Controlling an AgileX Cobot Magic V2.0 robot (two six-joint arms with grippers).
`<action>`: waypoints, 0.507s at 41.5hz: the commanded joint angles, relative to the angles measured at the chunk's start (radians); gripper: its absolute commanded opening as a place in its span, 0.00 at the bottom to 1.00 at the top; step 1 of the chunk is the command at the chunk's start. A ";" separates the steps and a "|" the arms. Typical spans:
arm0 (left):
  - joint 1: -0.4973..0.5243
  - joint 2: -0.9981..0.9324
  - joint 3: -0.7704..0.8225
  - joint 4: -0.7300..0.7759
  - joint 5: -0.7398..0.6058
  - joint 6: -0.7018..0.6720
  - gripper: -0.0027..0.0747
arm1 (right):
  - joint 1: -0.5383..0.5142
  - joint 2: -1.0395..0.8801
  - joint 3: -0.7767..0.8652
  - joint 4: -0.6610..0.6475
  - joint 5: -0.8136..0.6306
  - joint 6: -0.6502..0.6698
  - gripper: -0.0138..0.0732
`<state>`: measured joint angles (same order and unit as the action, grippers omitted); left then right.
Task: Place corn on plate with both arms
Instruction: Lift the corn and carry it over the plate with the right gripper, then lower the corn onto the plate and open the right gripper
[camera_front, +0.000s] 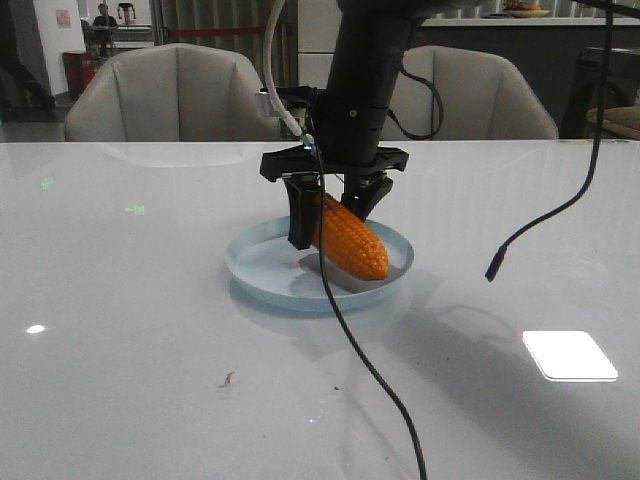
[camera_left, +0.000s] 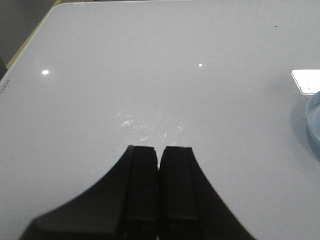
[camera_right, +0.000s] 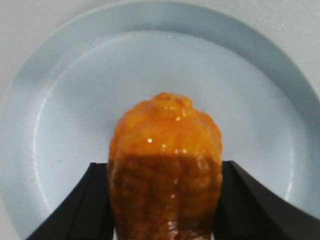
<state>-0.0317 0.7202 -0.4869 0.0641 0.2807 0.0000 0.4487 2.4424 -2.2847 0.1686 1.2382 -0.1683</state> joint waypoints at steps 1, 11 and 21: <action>0.002 -0.006 -0.029 -0.007 -0.071 0.000 0.15 | -0.001 -0.075 -0.033 0.016 0.045 -0.001 0.44; 0.002 -0.006 -0.029 -0.007 -0.071 0.000 0.15 | -0.001 -0.075 -0.033 0.027 0.041 -0.002 0.71; 0.002 -0.006 -0.029 -0.007 -0.071 0.000 0.15 | -0.001 -0.075 -0.033 0.031 0.044 -0.002 0.72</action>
<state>-0.0317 0.7202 -0.4869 0.0641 0.2807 0.0000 0.4487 2.4424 -2.2847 0.1739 1.2382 -0.1683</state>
